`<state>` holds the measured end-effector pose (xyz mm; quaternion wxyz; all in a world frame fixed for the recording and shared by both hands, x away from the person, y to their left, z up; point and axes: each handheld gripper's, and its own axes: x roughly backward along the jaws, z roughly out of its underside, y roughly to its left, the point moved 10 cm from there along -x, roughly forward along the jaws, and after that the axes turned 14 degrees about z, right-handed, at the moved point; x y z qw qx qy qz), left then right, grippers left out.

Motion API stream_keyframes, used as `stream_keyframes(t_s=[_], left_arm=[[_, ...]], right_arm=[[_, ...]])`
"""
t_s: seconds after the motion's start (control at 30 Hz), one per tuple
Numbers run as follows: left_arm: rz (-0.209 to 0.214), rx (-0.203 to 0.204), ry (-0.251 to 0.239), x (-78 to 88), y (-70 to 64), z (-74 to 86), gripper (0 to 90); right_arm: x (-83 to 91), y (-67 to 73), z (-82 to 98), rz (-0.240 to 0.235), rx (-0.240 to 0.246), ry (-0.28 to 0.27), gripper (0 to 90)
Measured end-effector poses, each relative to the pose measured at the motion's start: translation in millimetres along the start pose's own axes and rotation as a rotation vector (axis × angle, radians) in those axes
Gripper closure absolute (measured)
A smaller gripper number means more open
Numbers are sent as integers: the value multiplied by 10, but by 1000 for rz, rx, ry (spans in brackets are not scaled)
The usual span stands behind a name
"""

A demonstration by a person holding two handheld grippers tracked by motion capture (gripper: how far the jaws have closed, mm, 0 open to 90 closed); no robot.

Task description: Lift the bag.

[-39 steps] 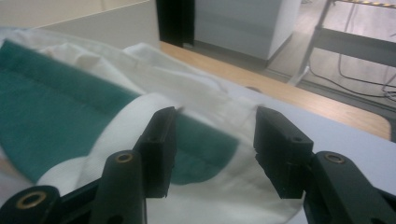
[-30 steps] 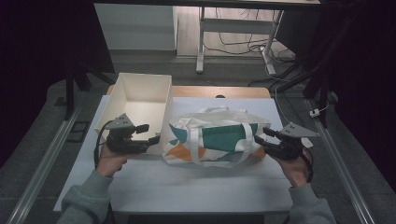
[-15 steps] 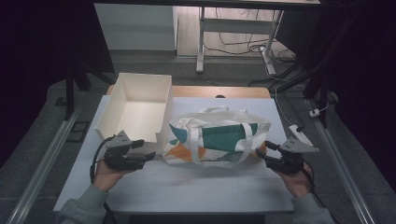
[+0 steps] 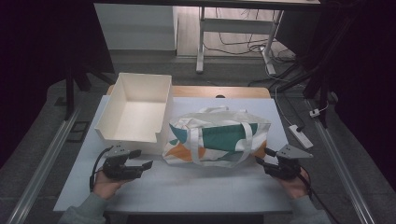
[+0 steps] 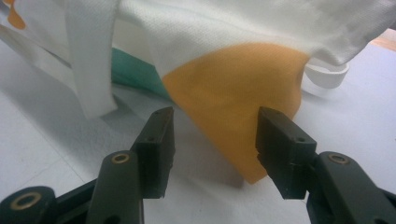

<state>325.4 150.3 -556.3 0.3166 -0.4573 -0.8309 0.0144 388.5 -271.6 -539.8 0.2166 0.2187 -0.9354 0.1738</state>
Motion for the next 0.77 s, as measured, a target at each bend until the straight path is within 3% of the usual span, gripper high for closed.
stream_keyframes(t_s=[0.77], left_arm=[[-1, 4, 24, -30, 30, 46, 297]], right_arm=[[-1, 23, 45, 4, 34, 13, 464]])
